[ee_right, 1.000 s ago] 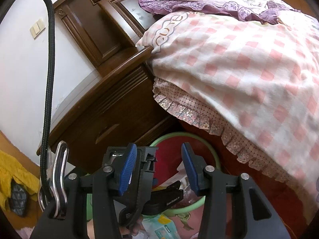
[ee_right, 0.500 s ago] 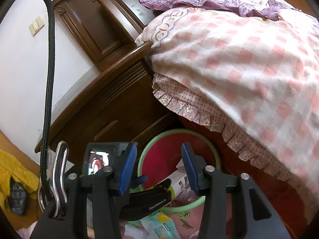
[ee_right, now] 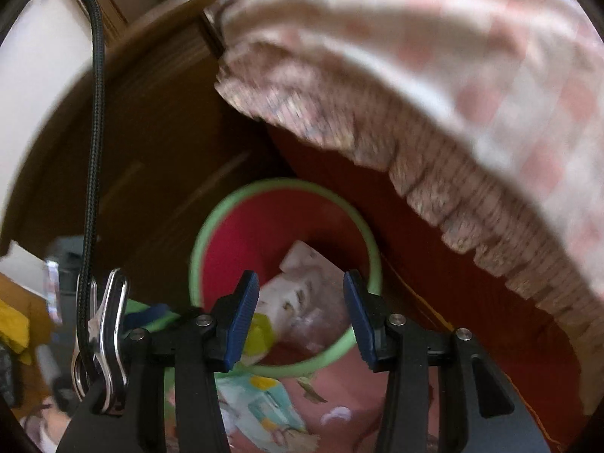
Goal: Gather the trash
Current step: 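Grip the green bucket rim with both tools and tilt the bucket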
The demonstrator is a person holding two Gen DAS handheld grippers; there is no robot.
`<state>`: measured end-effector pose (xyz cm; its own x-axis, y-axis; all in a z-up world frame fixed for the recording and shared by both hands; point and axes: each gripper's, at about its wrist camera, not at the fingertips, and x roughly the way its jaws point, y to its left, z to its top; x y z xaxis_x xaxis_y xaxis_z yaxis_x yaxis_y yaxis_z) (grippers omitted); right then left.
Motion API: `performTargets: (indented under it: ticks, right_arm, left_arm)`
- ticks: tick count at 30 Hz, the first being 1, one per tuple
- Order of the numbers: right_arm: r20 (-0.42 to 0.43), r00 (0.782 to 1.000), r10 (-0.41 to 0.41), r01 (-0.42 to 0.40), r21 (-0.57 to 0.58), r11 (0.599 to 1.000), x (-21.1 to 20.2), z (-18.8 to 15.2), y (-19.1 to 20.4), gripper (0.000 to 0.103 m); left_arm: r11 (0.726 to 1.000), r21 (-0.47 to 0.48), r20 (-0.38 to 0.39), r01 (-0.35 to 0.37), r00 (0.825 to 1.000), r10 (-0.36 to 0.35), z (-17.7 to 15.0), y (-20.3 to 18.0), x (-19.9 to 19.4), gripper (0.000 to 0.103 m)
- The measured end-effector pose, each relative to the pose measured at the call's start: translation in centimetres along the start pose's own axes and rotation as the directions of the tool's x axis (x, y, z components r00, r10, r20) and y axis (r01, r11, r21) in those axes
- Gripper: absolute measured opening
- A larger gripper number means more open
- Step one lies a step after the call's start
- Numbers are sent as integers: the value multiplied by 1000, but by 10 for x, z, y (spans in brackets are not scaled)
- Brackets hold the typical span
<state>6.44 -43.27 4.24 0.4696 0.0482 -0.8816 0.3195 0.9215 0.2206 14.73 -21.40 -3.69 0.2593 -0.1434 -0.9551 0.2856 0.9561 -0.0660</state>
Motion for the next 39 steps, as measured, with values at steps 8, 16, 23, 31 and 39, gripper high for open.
performTargets:
  ticks: [8,16,23,31,39]
  right_arm:
    - [-87,988,-124,124,-13,992,49,-2,-3,48]
    - [-147,967,-206,198,-67,978,87,-7,2,48]
    - [-125,954,-274,267,-68,961,107,-2,-4,48]
    - [-182,948,-263,261,-34,965,128,-8,-13,48]
    - [-163,944,-287,280,-61,958,117,-9,-18,20]
  left_arm:
    - [1000,5,-1,-13,1000,13,5,17,21,60]
    - [995,85,12,-45,999,45,17,22,44,60]
    - [999,14,-50,49,998,-48,22,34,69,52]
    - [999,12,-54,42,998,-41,22,42,79,46]
    - [1000,-1,-99,4,995,-4,16,39,93,31]
